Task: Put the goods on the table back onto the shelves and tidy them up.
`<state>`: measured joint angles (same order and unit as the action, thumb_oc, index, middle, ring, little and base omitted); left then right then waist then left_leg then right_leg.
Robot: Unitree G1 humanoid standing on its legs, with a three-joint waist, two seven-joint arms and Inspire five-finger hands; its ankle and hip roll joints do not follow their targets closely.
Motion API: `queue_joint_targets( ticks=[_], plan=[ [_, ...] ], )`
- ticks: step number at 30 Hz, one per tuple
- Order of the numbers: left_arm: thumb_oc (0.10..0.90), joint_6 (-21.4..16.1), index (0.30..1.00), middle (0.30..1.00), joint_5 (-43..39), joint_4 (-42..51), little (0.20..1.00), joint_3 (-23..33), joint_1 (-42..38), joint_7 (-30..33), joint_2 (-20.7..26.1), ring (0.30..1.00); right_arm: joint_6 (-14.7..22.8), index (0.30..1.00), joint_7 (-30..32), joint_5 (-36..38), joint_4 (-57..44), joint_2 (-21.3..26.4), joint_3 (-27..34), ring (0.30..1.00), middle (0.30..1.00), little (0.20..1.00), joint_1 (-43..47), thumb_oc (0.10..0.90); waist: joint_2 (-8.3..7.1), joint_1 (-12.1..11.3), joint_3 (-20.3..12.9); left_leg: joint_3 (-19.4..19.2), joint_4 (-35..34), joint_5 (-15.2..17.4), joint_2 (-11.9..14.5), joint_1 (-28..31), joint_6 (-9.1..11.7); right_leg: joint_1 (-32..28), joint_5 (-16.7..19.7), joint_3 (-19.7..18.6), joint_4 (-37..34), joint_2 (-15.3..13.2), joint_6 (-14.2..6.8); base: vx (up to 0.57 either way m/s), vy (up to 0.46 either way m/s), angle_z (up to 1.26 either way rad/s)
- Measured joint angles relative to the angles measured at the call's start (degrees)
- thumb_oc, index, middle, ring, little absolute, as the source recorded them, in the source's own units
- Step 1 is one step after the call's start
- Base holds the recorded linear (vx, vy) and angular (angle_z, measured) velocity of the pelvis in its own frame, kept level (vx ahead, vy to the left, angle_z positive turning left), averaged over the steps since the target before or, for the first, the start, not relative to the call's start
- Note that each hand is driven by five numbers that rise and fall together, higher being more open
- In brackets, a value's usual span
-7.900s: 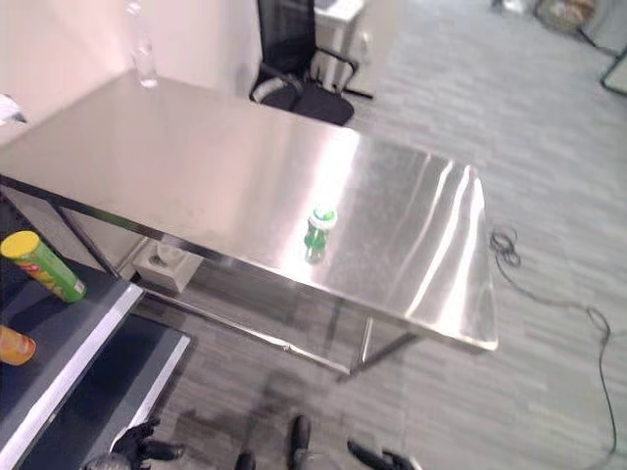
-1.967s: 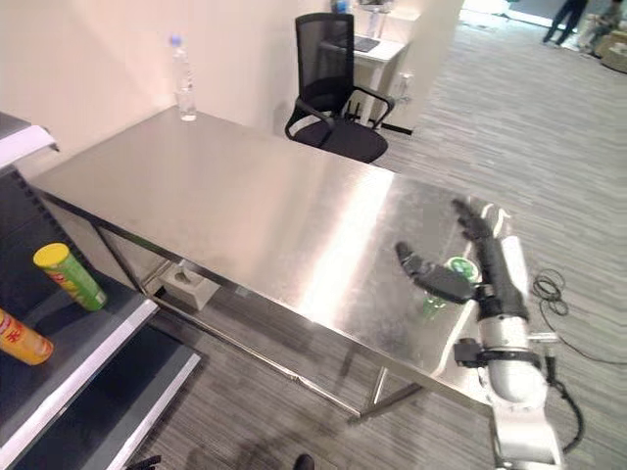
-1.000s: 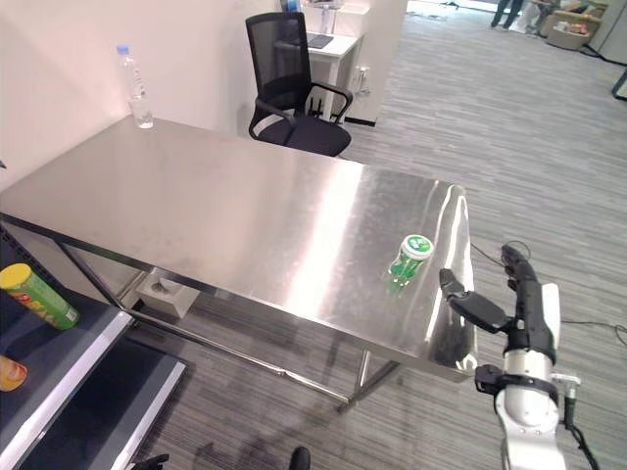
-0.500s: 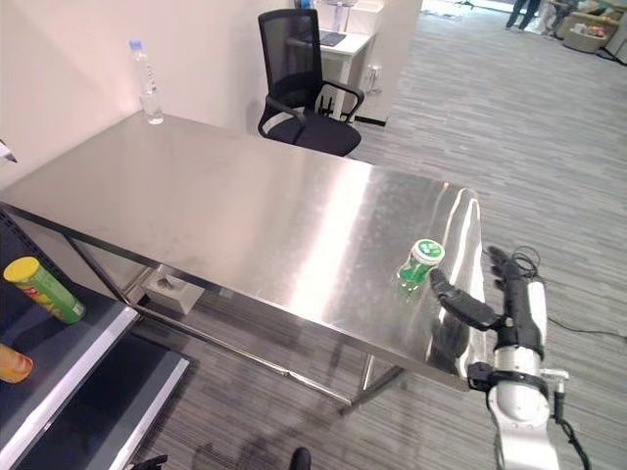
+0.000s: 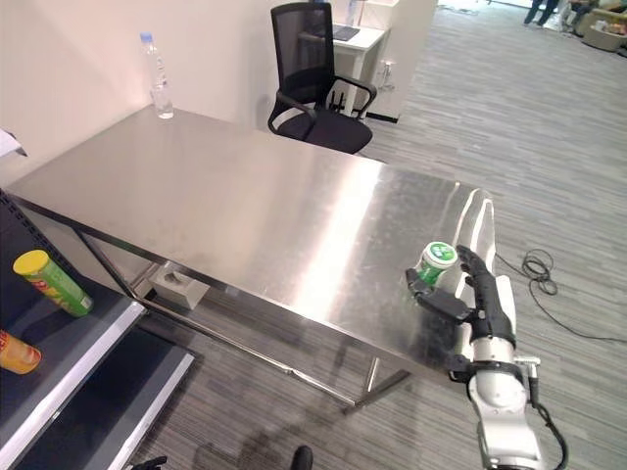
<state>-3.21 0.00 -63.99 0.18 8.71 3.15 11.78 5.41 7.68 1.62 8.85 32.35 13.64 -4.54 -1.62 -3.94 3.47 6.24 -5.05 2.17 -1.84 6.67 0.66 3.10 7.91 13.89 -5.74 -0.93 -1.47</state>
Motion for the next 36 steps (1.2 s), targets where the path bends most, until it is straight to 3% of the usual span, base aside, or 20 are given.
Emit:
queue_joint_targets(
  ticks=[19,20,21,22,23,36],
  plan=[
    [0.8,0.0,0.9,0.9,0.0,0.0,0.9,0.0,0.1,0.1,0.0,0.9,-1.2,0.9,0.7,-1.5,4.6,3.6,-1.3,0.9,0.9,0.9,3.4,0.8,-0.12,-0.7,1.7,0.4,0.0,0.0,-0.1,0.2,0.0,-0.3,-0.1,0.2,0.0,-0.1,-0.1,0.0,0.0,0.01],
    [0.8,0.0,0.9,0.9,0.0,0.0,0.9,0.0,0.1,0.1,0.0,0.9,-1.2,0.841,1.2,-1.5,4.6,3.7,-1.6,0.841,0.841,0.841,3.7,0.761,-0.12,-0.9,1.6,0.4,0.0,0.0,-0.1,0.2,0.0,-0.3,-0.1,0.2,0.0,-0.1,-0.1,0.0,0.0,0.0],
    [0.8,0.0,0.9,0.9,0.0,0.0,0.9,-0.1,0.1,0.1,0.0,0.9,-1.2,0.662,1.4,-1.5,5.0,3.7,-1.9,0.662,0.662,0.662,4.1,0.642,-0.12,-0.9,1.6,0.4,0.0,0.0,-0.1,0.2,0.0,-0.3,-0.1,0.2,0.0,-0.1,-0.1,0.0,0.0,0.0],
    [0.8,0.0,0.9,0.9,0.0,0.0,0.9,-0.1,0.1,0.1,0.0,0.9,-1.2,0.434,1.4,-1.5,5.9,3.7,-2.1,0.434,0.434,0.434,4.8,0.489,-0.13,-0.9,1.6,0.4,0.0,0.0,-0.1,0.2,0.0,-0.3,-0.1,0.1,0.0,-0.1,-0.1,0.0,0.0,0.0],
    [0.8,0.0,0.9,0.9,0.0,0.1,0.9,-0.1,0.1,0.1,0.0,0.9,-1.2,0.312,1.5,-1.4,6.4,3.7,-2.1,0.312,0.312,0.312,5.1,0.408,-0.13,-1.0,1.6,0.4,0.0,0.0,-0.1,0.2,0.0,-0.3,-0.1,0.2,0.0,-0.1,-0.1,0.0,0.0,0.0],
    [0.8,0.9,0.9,0.9,0.0,-0.1,0.9,-0.1,0.2,0.4,0.1,0.9,-1.6,0.3,3.7,-1.5,8.8,3.7,-4.3,0.3,0.3,0.3,8.8,0.4,-0.07,-1.8,1.6,0.7,0.0,0.0,-0.1,0.3,0.0,-0.5,0.0,0.6,0.0,-0.1,0.0,0.0,0.0,0.0]
  ],
)
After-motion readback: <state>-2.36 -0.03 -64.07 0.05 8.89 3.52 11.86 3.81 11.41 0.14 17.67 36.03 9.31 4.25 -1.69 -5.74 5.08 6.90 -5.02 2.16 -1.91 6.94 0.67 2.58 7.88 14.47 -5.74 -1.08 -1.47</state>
